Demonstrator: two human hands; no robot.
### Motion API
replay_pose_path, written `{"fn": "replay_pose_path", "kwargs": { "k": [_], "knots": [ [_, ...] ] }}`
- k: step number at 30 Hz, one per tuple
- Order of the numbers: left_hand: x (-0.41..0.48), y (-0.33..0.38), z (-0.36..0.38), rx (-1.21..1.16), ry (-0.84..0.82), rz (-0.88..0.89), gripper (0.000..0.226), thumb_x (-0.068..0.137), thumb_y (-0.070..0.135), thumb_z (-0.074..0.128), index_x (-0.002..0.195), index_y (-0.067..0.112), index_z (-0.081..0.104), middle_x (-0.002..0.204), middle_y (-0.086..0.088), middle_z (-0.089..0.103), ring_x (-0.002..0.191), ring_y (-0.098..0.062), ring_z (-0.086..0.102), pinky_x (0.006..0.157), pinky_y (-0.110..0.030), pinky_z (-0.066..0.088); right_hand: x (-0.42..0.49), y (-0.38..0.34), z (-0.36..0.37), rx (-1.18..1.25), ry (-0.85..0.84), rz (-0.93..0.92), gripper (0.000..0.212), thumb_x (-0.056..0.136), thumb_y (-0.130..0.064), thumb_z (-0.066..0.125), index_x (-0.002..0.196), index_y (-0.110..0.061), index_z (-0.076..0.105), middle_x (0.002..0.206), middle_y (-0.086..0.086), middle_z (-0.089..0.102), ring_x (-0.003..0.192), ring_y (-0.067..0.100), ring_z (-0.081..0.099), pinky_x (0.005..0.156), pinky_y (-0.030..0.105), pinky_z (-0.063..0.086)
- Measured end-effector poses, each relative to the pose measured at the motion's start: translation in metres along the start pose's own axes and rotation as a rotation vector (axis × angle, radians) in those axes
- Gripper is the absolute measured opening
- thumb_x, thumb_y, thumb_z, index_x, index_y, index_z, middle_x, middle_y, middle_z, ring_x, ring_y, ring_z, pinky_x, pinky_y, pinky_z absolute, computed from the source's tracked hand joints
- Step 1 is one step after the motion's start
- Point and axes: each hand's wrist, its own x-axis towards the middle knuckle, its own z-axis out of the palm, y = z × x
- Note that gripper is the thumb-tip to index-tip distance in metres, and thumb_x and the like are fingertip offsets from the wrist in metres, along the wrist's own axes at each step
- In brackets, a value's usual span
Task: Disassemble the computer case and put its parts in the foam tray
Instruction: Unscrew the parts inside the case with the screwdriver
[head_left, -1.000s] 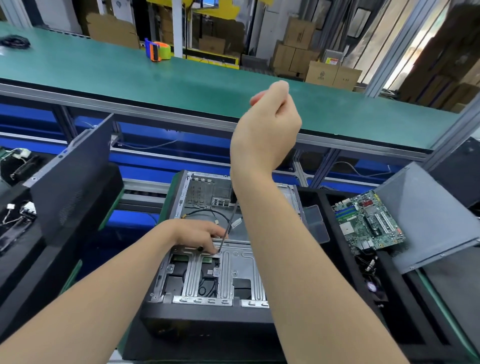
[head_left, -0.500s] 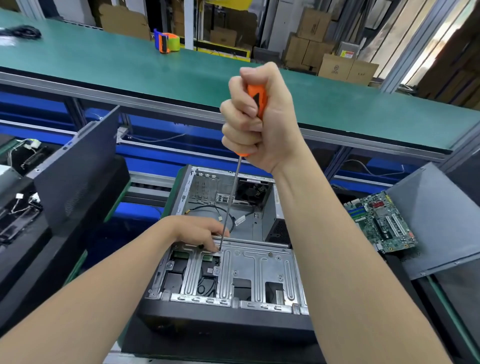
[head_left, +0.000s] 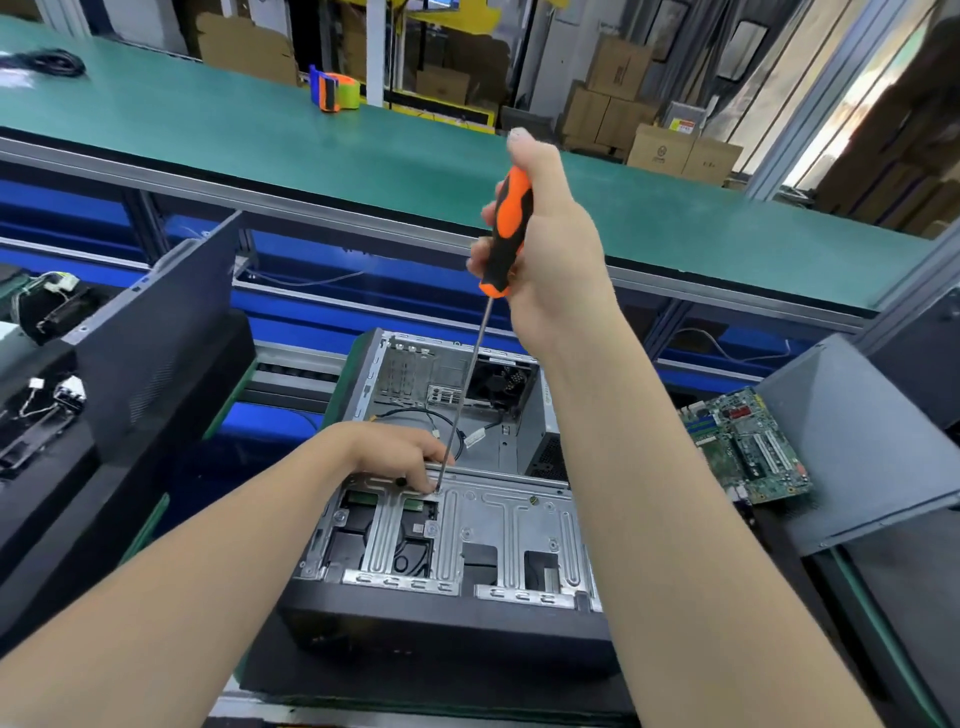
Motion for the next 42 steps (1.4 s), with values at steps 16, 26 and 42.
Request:
{"fn": "replay_pose_path", "kwargs": {
  "k": [16,26,42],
  "knots": [
    [0.001,0.006,0.006,-0.069,0.054,0.098,0.023,0.096,-0.001,0.044,0.073,-0.002,0.043,0.072,-0.006,0.036,0.062,-0.014,0.033,0.062,-0.024,0.033,0.01,0.006,0.018,0.155,-0.614,0.022,0.054,0.105,-0.037,0.031,0.058,-0.013,0.041,0.045,-0.003,0.022,0.038,0.013,0.012,0.043,0.019,0.015],
    [0.006,0.002,0.006,0.039,0.041,0.143,0.028,0.106,0.03,0.055,0.08,0.02,0.053,0.065,0.017,0.046,0.058,-0.002,0.043,0.061,-0.015,0.038,0.019,0.003,0.005,0.323,-0.979,0.228,0.048,0.096,-0.041,0.029,0.059,-0.013,0.039,0.043,0.0,0.024,0.036,0.007,0.008,0.041,0.019,0.008],
    [0.005,-0.002,0.006,0.125,0.049,0.155,0.022,0.102,0.043,0.058,0.107,0.023,0.066,0.097,0.008,0.07,0.087,-0.013,0.064,0.085,-0.04,0.052,-0.023,0.004,0.039,-0.134,0.505,-0.296,0.028,0.109,-0.032,0.048,0.089,-0.017,0.061,0.076,-0.005,0.065,0.064,0.007,0.063,0.059,0.023,0.048]
  ]
}}
